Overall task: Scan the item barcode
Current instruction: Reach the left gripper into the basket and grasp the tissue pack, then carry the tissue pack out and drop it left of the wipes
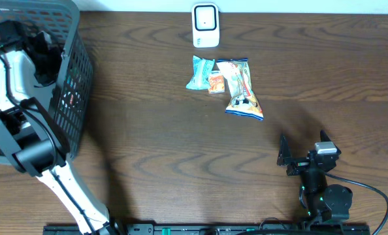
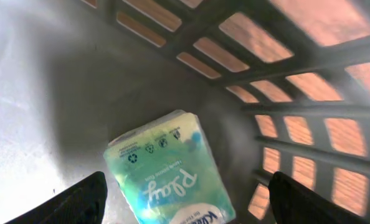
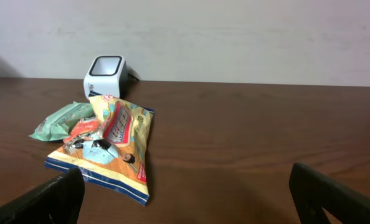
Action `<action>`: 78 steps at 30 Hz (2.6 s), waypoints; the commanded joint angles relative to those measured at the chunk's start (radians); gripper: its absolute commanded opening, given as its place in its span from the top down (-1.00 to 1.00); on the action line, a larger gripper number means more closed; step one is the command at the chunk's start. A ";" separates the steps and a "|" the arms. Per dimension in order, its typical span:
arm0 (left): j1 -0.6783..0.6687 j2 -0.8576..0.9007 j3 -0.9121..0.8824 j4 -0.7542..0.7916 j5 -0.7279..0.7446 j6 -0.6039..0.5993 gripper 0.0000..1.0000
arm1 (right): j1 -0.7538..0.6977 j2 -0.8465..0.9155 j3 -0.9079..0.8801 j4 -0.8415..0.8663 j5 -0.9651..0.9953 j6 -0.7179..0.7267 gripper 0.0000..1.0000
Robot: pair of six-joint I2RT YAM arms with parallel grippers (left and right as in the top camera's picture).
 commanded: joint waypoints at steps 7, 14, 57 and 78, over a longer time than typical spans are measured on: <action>0.001 0.034 0.007 -0.004 -0.114 -0.008 -0.46 | 0.008 -0.005 -0.001 -0.005 0.007 0.004 -0.99; 0.001 0.042 -0.040 -0.002 -0.119 -0.008 -0.42 | 0.008 -0.005 -0.001 -0.005 0.007 0.004 -0.98; -0.064 -0.632 -0.044 0.006 0.138 -0.445 0.85 | 0.008 -0.005 -0.001 -0.005 0.007 0.004 -0.98; -0.622 -0.339 -0.044 0.001 -0.036 -0.249 0.37 | 0.008 -0.005 -0.001 -0.005 0.008 0.004 -0.98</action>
